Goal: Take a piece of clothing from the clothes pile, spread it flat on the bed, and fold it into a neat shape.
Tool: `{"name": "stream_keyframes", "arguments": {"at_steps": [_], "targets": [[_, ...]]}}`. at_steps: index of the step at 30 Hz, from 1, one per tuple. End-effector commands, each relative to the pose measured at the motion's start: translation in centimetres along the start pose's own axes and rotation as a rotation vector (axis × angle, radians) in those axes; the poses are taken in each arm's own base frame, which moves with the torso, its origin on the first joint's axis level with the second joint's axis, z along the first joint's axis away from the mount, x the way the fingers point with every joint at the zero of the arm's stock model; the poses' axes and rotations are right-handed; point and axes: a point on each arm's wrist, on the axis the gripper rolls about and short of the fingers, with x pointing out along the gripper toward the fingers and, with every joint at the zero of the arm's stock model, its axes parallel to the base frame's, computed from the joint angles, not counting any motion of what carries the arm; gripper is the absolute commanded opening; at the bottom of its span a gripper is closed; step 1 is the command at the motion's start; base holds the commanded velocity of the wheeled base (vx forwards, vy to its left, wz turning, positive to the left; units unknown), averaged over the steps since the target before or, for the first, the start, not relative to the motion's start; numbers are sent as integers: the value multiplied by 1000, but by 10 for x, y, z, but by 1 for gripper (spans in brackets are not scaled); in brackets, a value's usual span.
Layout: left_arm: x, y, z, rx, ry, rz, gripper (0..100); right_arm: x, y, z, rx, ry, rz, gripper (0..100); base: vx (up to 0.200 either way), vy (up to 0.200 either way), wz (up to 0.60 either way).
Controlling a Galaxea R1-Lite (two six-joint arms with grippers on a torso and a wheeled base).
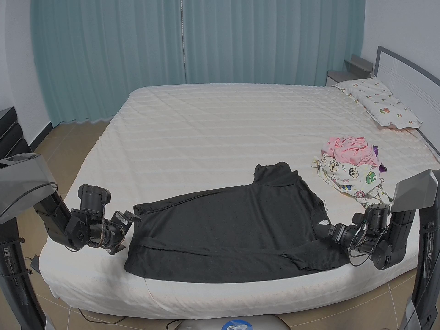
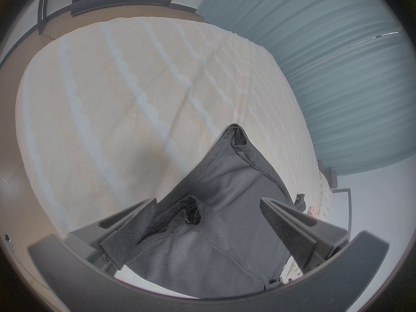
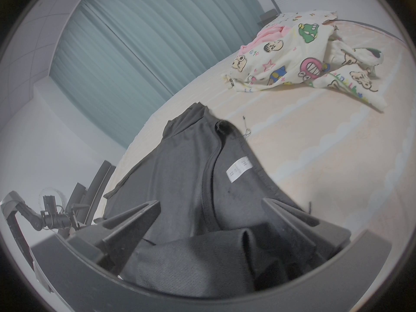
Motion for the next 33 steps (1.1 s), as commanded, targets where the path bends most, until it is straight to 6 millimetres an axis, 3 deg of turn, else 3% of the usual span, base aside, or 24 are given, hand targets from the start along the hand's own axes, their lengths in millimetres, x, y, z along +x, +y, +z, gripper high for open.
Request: {"name": "stream_keyframes", "arguments": {"at_steps": [1,17,33], "targets": [[1,1,0,-1,2,3,100,2,0,-5,1,22,8,0,0,0,0],[2,1,0,-1,3,5,100,-8,-6,19,-8,-116,41,0,0,0,0],[-4,-3,1,2,-4,-7,100,-5,-5,26,5,-162,65,0,0,0,0]]}}
